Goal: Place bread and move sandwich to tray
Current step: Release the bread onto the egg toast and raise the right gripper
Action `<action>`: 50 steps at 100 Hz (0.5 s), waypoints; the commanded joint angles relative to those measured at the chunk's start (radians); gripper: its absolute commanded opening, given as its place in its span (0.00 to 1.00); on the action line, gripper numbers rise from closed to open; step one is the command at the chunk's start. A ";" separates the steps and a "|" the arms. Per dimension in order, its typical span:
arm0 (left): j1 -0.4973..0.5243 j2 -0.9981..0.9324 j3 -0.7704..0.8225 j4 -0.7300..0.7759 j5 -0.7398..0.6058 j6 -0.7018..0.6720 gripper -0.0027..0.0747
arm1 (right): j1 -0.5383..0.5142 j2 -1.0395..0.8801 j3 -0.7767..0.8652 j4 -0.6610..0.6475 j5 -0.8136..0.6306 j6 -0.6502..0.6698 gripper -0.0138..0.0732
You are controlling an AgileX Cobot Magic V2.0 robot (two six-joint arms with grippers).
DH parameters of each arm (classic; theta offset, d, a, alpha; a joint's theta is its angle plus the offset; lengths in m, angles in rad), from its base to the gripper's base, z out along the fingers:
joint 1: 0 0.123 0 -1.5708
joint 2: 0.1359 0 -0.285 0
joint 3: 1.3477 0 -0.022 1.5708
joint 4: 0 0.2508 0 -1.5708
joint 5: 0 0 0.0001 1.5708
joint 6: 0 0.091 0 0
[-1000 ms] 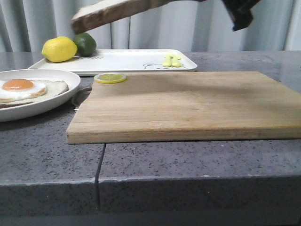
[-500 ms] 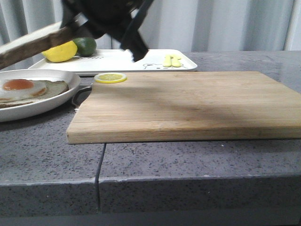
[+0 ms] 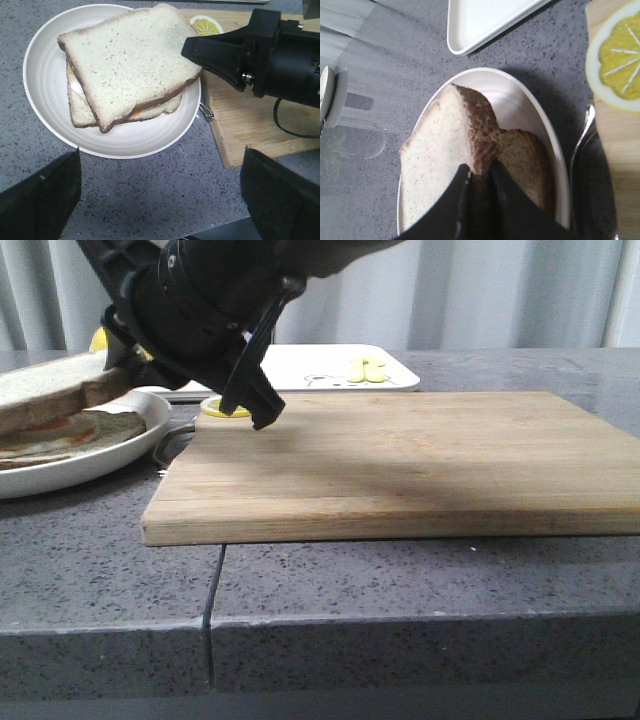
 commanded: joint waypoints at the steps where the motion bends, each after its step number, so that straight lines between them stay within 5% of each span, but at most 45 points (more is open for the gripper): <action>1: -0.006 0.001 -0.032 -0.036 -0.054 0.000 0.81 | 0.004 -0.045 -0.036 0.035 0.020 -0.012 0.19; 32: -0.006 0.001 -0.032 -0.036 -0.054 0.000 0.81 | 0.004 -0.042 -0.036 0.027 0.011 -0.111 0.62; 50: -0.006 0.001 -0.032 -0.036 -0.054 0.000 0.81 | 0.002 -0.044 -0.036 0.027 -0.022 -0.120 0.70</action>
